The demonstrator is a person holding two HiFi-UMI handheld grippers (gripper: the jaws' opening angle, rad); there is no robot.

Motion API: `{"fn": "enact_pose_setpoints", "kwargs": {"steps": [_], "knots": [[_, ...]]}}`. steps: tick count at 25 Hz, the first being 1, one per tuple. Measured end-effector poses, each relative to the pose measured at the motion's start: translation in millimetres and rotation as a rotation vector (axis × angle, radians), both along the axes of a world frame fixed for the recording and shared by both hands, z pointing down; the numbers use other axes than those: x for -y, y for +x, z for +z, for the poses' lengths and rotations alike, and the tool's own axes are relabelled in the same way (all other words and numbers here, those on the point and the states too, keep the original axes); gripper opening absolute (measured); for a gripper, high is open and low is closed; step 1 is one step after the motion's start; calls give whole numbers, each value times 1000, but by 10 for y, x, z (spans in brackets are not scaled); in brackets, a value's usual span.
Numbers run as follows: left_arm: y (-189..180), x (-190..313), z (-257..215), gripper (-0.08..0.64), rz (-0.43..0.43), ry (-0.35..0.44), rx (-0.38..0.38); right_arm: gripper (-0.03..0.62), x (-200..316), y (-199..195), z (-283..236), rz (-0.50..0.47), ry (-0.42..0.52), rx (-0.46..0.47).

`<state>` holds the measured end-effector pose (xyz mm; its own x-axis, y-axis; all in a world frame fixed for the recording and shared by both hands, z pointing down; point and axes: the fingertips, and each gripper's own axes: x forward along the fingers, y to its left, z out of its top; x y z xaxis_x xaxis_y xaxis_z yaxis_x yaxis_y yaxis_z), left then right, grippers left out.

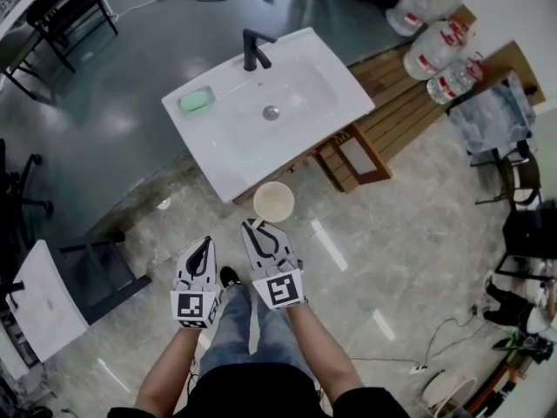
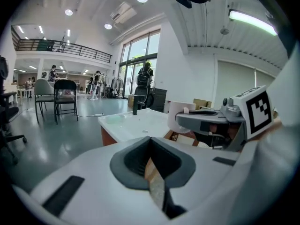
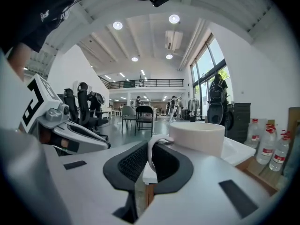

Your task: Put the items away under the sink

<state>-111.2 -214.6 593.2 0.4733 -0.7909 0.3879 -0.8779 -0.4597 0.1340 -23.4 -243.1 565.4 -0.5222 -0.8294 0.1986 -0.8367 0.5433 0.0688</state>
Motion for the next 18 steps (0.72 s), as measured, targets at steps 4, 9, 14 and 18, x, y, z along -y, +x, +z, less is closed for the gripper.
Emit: {"fn": "enact_pose_setpoints", "kwargs": {"steps": [4,9,14,18], "knots": [[384,-125,60,5,68,4,-3,40,-275,460,-46,78,8,9],[888,-222,175,5,154,17,-27,40,-517,1031,243,187,-28,16],[1285,-290,620,5,239,19,-14,40,-576,1447,775,267,-17,44],[1416,-159,1076,5,252,54,-36,40,-435,1582,1373,283,-2,34]]}}
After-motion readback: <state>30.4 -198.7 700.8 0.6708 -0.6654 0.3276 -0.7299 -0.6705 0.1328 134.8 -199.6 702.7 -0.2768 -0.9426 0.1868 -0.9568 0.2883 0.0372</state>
